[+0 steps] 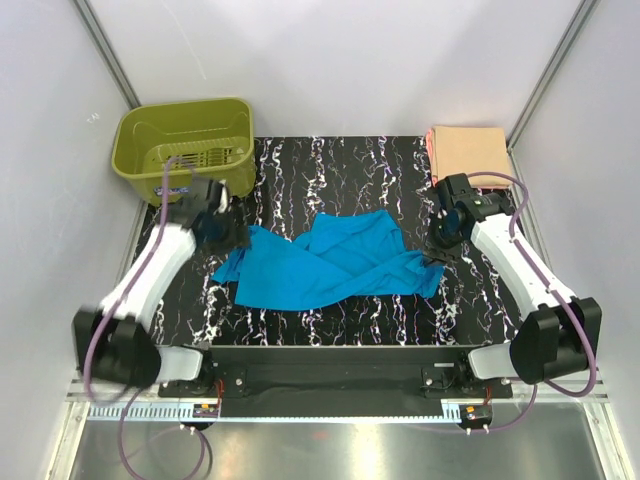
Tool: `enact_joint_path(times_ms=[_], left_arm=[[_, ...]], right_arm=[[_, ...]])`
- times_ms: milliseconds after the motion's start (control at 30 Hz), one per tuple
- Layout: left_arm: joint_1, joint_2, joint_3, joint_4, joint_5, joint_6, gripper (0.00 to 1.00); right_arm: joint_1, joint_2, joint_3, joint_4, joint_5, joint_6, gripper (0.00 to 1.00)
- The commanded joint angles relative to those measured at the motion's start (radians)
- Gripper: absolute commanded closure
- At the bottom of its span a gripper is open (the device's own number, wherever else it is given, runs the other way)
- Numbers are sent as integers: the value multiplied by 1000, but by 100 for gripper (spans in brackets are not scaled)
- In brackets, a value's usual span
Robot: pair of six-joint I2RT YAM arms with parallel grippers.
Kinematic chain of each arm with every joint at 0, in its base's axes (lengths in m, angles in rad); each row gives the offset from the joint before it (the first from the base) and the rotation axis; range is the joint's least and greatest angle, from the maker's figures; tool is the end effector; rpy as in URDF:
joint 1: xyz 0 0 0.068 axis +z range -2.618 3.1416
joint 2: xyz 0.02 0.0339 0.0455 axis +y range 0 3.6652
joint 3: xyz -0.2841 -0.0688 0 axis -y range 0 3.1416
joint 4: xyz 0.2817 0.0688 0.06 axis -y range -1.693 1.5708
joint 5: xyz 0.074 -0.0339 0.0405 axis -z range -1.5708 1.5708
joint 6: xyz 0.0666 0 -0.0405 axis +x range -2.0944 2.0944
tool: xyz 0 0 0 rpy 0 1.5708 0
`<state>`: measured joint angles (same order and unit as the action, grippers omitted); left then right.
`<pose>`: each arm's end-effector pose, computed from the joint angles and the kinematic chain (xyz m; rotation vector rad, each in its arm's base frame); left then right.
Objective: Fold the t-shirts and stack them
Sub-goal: Flatten the tshirt out
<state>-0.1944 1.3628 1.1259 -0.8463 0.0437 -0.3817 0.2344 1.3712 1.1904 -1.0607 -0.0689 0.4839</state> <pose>0.3086 -0.0637 0.2595 -0.2357 2.6653 -0.2451 0.2878 0.0734 0.2674 0.3380 2.8260 0.2580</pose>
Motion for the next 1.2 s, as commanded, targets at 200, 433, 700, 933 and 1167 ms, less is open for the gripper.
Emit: enact_joint_path(times_ms=[200, 433, 700, 933, 1167], left_arm=[[24, -127, -448, 277, 151, -316, 52], [41, -8, -422, 271, 78, -296, 47], [96, -117, -477, 233, 18, -301, 48], [115, -62, -488, 265, 45, -292, 48], [115, -45, -514, 280, 30, -290, 50]], right_arm=[[-4, 19, -23, 62, -34, -38, 100], [-4, 6, -31, 64, -26, -44, 100], [-4, -6, -51, 77, -35, -34, 100], [-3, -9, -61, 88, -48, -21, 100], [-3, -11, -69, 93, -49, -8, 100]])
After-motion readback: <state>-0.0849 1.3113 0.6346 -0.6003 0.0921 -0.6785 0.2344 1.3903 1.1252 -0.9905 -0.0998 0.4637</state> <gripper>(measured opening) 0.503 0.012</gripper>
